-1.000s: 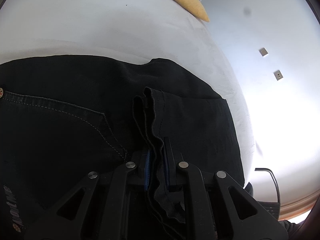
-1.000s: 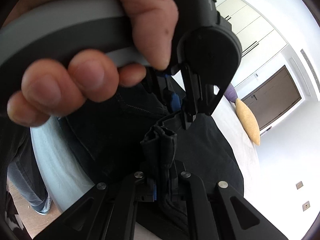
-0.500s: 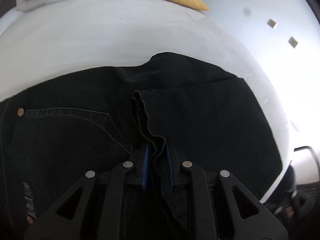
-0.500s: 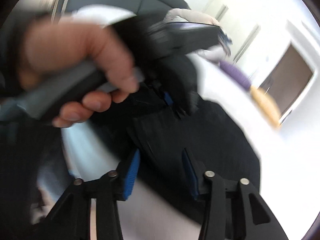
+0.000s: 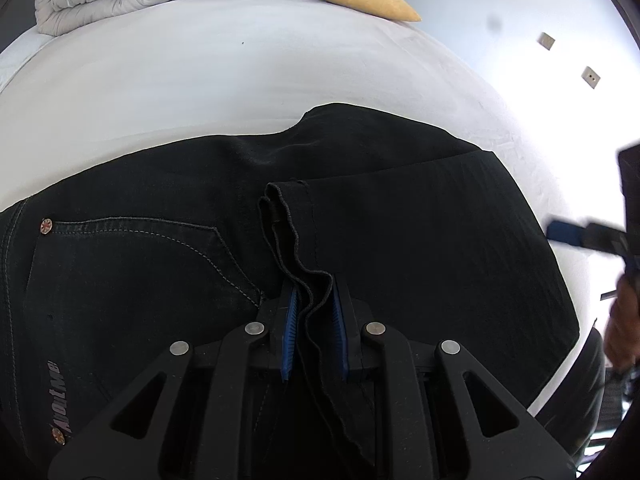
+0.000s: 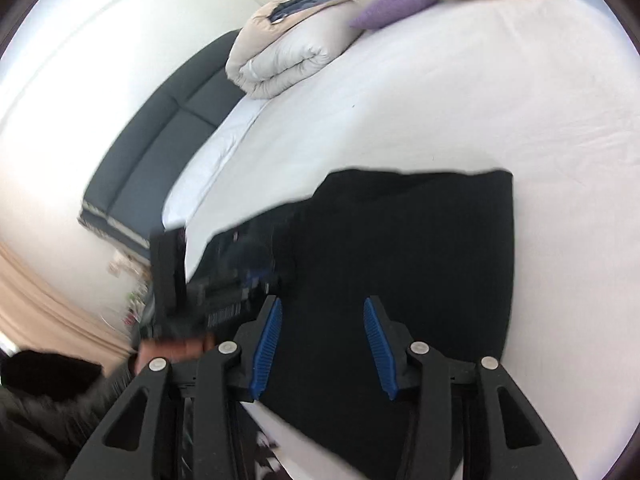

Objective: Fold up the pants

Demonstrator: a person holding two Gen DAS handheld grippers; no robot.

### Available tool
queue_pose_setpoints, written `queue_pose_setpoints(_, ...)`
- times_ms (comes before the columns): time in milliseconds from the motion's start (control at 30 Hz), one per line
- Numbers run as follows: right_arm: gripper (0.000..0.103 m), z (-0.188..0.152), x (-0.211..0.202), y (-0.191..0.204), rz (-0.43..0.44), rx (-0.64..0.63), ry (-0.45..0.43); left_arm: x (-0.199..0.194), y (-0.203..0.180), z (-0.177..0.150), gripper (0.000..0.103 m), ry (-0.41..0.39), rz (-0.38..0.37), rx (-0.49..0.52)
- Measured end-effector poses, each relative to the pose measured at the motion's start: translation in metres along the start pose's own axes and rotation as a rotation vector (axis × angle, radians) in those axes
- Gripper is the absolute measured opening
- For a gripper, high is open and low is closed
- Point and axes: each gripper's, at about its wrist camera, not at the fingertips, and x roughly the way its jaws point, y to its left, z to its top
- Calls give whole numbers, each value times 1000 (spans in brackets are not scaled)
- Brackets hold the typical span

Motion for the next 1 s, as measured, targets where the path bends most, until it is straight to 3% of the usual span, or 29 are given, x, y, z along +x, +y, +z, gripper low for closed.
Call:
queue_pose_setpoints(133,46,18,24,-31,12,145,3,1,-2,-3,16,-4,8,12)
queue_pose_setpoints(200,33,17,33,-53,22,238,34,1,-2,-2,16,-5,11,14)
queue_pose_setpoints(233,21,16,30,-59,24,259,31,1,-3,-2,16,-6,14,17)
queue_pose_setpoints(267,18,12,29,-64,36,272,29,1,-3,-3,16,-8,16,20)
queue_pose_setpoints(400,18,-10,15,-57,27,238,63,1,-6,-7,16,-17,28,23)
queue_pose_setpoints(633,34,-63,1,-33,57,172,109,-16,0,-20,21,-70,6,-74)
queue_pose_setpoints(667,36,-70,-3,-28,50,153,99,-22,1,-23,24,-81,16,-91)
queue_pose_setpoints(767,39,-83,-7,-21,35,123,68,-58,11,-40,80,-176,12,-181)
queue_pose_setpoints(867,37,-85,-3,-21,18,104,56,-96,26,-62,83,-265,34,-283)
queue_pose_setpoints(1000,41,-86,-4,-15,12,97,45,-152,74,-111,87,-426,3,-583)
